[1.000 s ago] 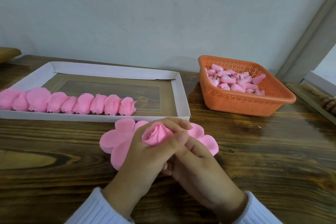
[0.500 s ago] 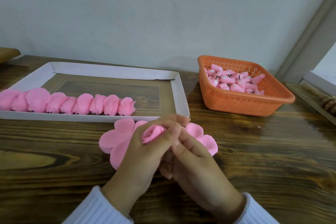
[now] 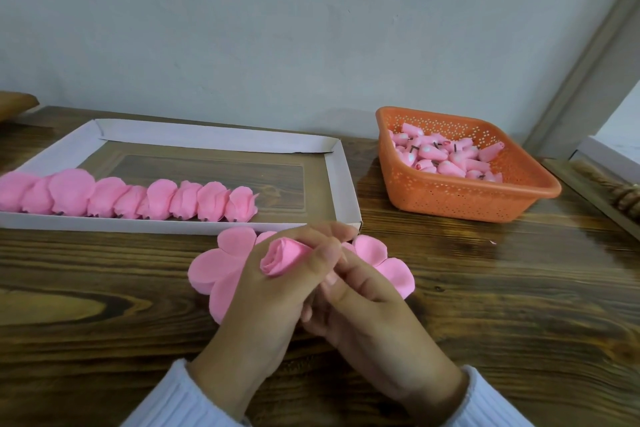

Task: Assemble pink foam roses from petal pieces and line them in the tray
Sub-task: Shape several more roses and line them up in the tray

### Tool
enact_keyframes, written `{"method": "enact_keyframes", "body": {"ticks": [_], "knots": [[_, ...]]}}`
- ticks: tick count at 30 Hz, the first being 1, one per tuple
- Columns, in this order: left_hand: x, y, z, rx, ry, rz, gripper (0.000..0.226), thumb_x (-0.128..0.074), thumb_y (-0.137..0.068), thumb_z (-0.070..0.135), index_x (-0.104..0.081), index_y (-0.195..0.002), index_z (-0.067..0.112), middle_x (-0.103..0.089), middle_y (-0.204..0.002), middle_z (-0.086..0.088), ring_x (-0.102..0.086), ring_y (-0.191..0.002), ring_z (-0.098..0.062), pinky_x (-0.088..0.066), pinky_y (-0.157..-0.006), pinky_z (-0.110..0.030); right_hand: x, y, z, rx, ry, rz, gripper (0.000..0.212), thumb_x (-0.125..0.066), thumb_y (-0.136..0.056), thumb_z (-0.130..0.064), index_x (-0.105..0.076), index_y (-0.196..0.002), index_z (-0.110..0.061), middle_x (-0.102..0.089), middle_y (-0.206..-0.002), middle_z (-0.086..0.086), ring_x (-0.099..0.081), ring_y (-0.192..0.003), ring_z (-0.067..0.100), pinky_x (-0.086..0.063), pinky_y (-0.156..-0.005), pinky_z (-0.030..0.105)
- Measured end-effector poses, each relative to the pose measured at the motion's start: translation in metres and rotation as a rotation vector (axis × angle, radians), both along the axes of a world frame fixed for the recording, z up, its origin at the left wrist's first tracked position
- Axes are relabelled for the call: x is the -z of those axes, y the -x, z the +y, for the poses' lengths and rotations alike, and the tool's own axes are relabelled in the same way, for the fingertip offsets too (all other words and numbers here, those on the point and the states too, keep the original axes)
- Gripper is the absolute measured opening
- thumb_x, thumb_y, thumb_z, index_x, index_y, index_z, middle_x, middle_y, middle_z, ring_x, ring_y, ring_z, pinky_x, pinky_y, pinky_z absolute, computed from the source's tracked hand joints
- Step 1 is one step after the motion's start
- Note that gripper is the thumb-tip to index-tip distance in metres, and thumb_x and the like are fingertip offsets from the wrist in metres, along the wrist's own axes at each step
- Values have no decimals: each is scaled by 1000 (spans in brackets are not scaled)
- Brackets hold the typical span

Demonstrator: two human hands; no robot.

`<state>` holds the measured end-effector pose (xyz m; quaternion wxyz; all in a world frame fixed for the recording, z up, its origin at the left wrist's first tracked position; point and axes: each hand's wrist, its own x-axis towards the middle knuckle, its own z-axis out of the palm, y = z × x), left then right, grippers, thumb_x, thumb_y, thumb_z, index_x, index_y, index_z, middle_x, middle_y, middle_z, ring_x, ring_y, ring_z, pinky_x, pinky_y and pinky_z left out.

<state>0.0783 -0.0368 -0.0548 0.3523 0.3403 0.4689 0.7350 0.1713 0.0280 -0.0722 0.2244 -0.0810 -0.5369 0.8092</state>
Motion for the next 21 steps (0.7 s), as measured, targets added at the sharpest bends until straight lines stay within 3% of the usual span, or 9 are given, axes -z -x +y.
{"method": "enact_keyframes", "body": {"ticks": [3, 5, 8, 10, 15, 19, 21], "knots": [[0, 1, 0, 54, 7, 38, 32, -66, -65, 45, -74, -75, 16, -64, -54, 13, -40, -30, -7, -39, -38, -18, -1, 0, 0, 2, 9, -55, 27, -47, -90, -32, -66, -100, -15, -59, -69, 1, -53, -63, 10, -37, -59, 22], [0, 1, 1, 49, 27, 30, 45, -66, -65, 47, -71, -82, 5, -67, -59, 10, -45, -32, -6, -39, -37, -19, -2, 1, -1, -16, 31, -32, 29, -49, -90, -32, -65, -104, -12, -60, -74, 4, -54, -65, 11, -39, -56, 21], [0, 2, 2, 5, 33, -11, 53, -68, -61, 47, -62, -81, -2, -71, -74, 3, -59, -46, -9, -35, -35, -16, -1, 0, -2, -46, 55, 18, 34, -49, -92, -15, -53, -122, -1, -58, -92, 7, -53, -72, 9, -42, -61, 21], [1, 1, 2, 3, 17, 2, 51, -69, -61, 43, -60, -82, -3, -71, -76, 5, -56, -42, -6, -35, -35, -15, -1, 0, -2, -40, 57, 0, 32, -48, -92, -14, -54, -121, -2, -58, -89, 6, -53, -71, 8, -41, -62, 21], [3, 1, 0, 71, 37, 59, 35, -67, -65, 43, -72, -82, 13, -66, -59, 12, -37, -27, -3, -35, -36, -15, -2, 0, -1, -46, 50, -86, 34, -43, -91, -35, -65, -81, -10, -57, -69, 5, -52, -63, 12, -36, -58, 23], [3, 2, 2, -9, 74, 21, 40, -65, -62, 49, -70, -79, 13, -71, -75, 5, -62, -51, -8, -37, -35, -18, -3, 0, -1, -55, 102, -13, 34, -46, -92, -16, -53, -120, 0, -60, -87, 5, -54, -74, 13, -40, -63, 24], [3, 1, 2, -28, 73, 36, 42, -66, -61, 48, -68, -80, 10, -70, -74, 7, -63, -54, -7, -36, -35, -19, -2, 0, 0, -44, 56, -15, 36, -48, -91, -11, -48, -124, 3, -57, -90, 8, -51, -73, 13, -41, -64, 24]]}}
